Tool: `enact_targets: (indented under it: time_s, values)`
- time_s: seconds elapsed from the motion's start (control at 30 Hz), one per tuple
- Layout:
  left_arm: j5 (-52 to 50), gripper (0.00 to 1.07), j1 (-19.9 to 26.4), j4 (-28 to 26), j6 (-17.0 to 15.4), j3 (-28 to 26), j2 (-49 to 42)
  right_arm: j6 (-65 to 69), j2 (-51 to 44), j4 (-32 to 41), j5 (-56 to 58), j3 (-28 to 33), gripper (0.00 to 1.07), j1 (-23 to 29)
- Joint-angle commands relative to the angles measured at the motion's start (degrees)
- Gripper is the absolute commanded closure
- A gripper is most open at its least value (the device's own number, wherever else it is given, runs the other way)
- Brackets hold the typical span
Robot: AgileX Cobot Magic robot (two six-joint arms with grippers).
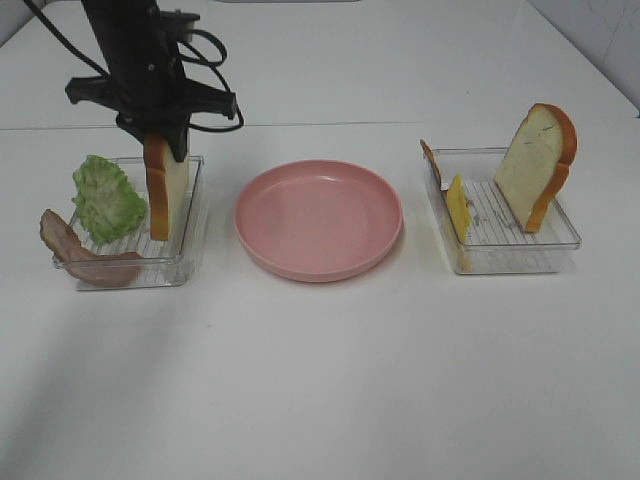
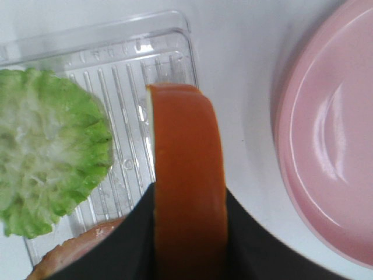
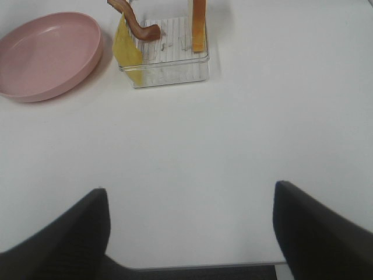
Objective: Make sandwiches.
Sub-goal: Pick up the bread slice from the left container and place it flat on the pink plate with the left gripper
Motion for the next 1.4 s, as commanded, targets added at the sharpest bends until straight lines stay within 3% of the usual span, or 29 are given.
enact_targets:
  time_s: [0.03, 0.1, 0.13, 0.17, 0.2, 0.23, 0.27, 0.3, 0.33, 0.4, 0.5, 0.57, 0.6, 0.63, 0.73, 1.4]
  values:
    - [-0.46, 1.07, -0.11, -1.43, -0.29, -0.06, -7.16, -0.29, -1.83, -0.40, -0.46, 0.17, 0.32, 0.00]
    - [-0.86, 1.07, -0.11, -2.81, -0.17, -0.06, -8.65, -0.29, -1.83, -0.40, -0.46, 0.17, 0.32, 0.00]
    - [-2.12, 1.07, -0.11, -6.47, 0.74, -0.06, -10.94, -0.29, -1.83, -0.40, -0.46, 0.17, 0.32, 0.00]
    - [-2.12, 1.07, -0.11, -6.47, 0.74, -0.06, -10.94, -0.29, -1.83, -0.40, -0.46, 0.17, 0.32, 0.00]
    - [-4.24, 1.07, -0.11, -11.46, 2.64, -0.06, -12.32, -0.29, -1.83, -0.40, -0.46, 0.17, 0.32, 0.00]
    - [-4.24, 1.07, -0.11, -11.46, 2.64, -0.06, -12.32, -0.29, -1.83, -0.40, -0.46, 0.17, 0.32, 0.00]
    - [-5.21, 1.07, -0.11, -14.44, 4.13, -0.06, -12.43, -0.29, -1.83, -0.40, -0.46, 0.17, 0.32, 0.00]
    - [-6.82, 1.07, -0.11, -20.00, 7.62, 0.06, -12.09, -0.29, -1.83, -0.40, -0.46, 0.17, 0.32, 0.00]
    - [-6.82, 1.07, -0.11, -20.00, 7.62, 0.06, -12.09, -0.29, -1.83, -0.40, -0.46, 0.17, 0.32, 0.00]
    - [-8.77, 1.07, -0.17, -27.62, 11.23, 0.40, -9.80, -0.29, -1.83, -0.40, -0.46, 0.17, 0.32, 0.00]
    - [-9.68, 1.07, -0.17, -32.20, 13.29, 0.40, -7.68, -0.29, -1.83, -0.40, -0.46, 0.17, 0.32, 0.00]
    - [-11.17, 1.07, -0.17, -39.02, 17.88, 0.40, -4.13, -0.29, -1.83, -0.34, -0.46, 0.17, 0.32, 0.00]
    - [-11.17, 1.07, -0.17, -39.02, 17.88, 0.40, -4.13, -0.29, -1.83, -0.34, -0.46, 0.17, 0.32, 0.00]
    - [-11.86, 1.07, -0.17, -43.03, 20.51, 0.40, -1.83, -0.29, -1.83, -0.34, -0.46, 0.17, 0.32, 0.00]
    - [-13.35, 1.07, -0.40, -47.50, 22.98, 0.40, 1.03, -0.29, -1.83, -0.34, -0.46, 0.17, 0.32, 0.00]
    - [-20.17, 1.07, -3.61, -49.10, 24.01, 0.34, 10.14, -0.29, -1.83, 0.00, -0.46, 0.17, 0.32, 0.00]
